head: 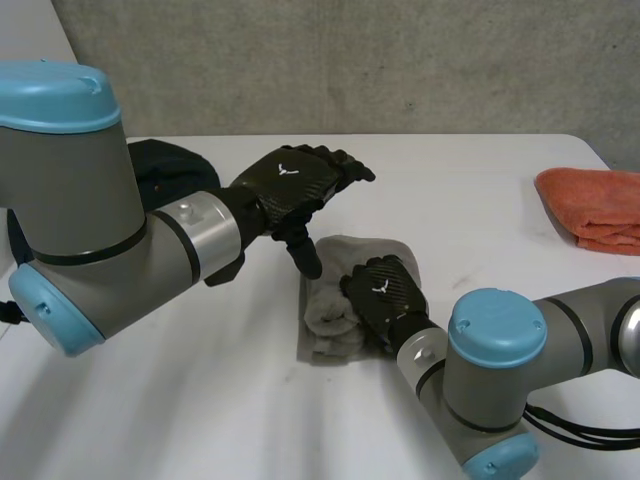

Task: Fold the laundry.

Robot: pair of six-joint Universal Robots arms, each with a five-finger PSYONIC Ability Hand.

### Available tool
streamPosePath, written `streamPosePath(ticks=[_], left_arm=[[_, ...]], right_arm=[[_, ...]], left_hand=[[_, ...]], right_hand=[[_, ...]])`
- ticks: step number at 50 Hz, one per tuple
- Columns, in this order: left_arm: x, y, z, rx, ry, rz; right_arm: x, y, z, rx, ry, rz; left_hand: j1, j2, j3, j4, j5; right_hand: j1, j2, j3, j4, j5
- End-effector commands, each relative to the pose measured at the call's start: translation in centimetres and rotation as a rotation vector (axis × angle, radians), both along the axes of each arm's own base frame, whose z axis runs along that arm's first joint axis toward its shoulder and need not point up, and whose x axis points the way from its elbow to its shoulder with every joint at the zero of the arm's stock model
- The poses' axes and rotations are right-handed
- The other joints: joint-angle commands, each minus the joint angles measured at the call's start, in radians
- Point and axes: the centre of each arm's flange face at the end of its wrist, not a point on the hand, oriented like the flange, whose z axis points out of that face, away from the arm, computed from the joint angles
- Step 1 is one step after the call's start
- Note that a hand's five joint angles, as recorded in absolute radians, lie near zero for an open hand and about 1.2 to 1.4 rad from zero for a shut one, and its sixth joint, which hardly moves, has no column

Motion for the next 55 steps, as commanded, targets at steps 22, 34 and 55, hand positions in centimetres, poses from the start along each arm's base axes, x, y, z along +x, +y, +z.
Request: streamPosePath(ticks=[22,34,55], left_arm=[[1.1,-0.5,-0.9,0.032,-0.015,0.030],[1.1,-0.6,-0.9,0.025,-0.012,0.035],[1.1,-0.4,-1.5,0.070,0.005,0.043]], right_arm=[[-12.5,-16.4,3.1,-0.236,0.226,-0.165],[-16.4,-26.0,12.1,-0.556,0.067,-0.200],[-28.9,-33.7,6.9,-0.516,0.015,-0.196]], left_hand=[[0.011,-0.002,-0.010,-0.003,-0.022],[0.014,0.001,-0.007,0.000,-0.019],[0.017,0.004,-0.004,0.003,-0.016]], right_hand=[[0.712,0.533,0.535,0.535,0.633],[0.712,0.533,0.535,0.535,0.633],[0.712,0.533,0.535,0.535,0.633]])
